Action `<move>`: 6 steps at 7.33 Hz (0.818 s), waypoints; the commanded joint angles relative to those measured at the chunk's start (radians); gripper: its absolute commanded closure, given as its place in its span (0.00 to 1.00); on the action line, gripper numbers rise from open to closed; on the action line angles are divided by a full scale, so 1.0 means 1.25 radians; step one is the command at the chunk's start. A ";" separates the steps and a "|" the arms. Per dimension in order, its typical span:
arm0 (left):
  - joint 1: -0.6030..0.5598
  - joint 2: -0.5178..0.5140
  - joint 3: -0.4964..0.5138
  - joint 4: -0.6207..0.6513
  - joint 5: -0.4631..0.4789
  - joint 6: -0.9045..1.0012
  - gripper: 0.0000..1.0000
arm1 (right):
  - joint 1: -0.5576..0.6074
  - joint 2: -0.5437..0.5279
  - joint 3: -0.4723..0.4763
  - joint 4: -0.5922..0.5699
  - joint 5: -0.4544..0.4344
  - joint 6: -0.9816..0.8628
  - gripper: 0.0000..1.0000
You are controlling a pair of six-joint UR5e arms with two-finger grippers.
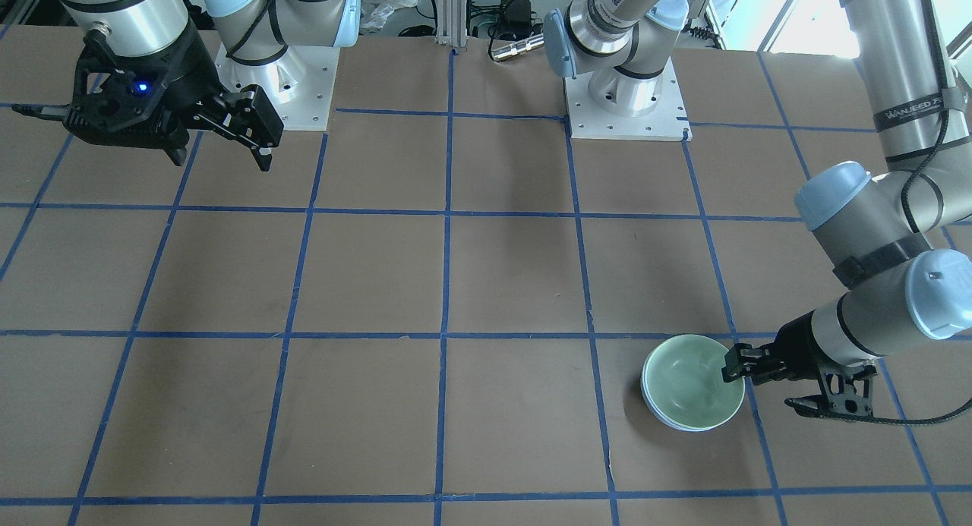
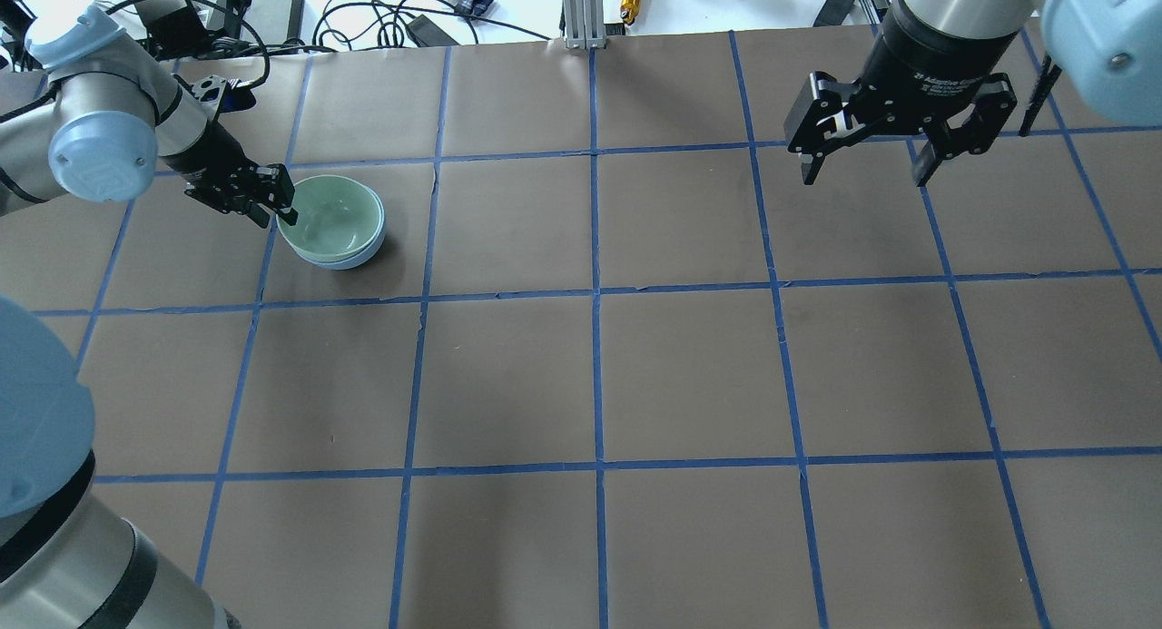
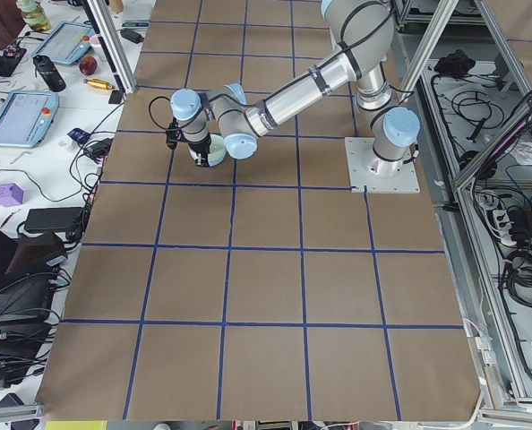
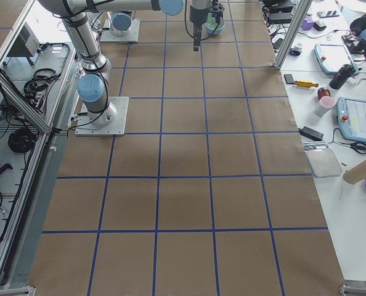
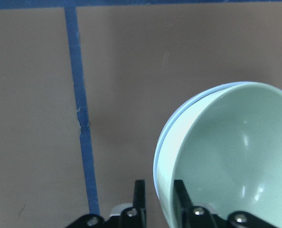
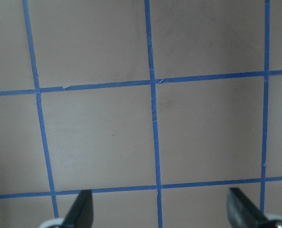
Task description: Stack green bowl on blue bowl
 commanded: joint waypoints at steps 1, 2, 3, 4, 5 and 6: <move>-0.010 0.018 0.007 -0.006 0.001 -0.019 0.18 | 0.000 0.000 0.000 0.000 0.000 0.000 0.00; -0.054 0.053 0.021 -0.020 0.016 -0.025 0.18 | 0.000 0.000 0.000 -0.001 0.000 0.000 0.00; -0.101 0.094 0.041 -0.106 0.038 -0.076 0.18 | 0.000 0.000 0.001 0.000 0.000 0.000 0.00; -0.125 0.147 0.046 -0.158 0.036 -0.135 0.18 | 0.000 0.000 0.000 0.000 0.000 0.000 0.00; -0.145 0.192 0.046 -0.202 0.037 -0.142 0.17 | 0.000 0.000 0.000 0.000 0.000 0.000 0.00; -0.176 0.233 0.045 -0.231 0.045 -0.172 0.16 | 0.000 0.000 0.000 0.000 0.000 0.000 0.00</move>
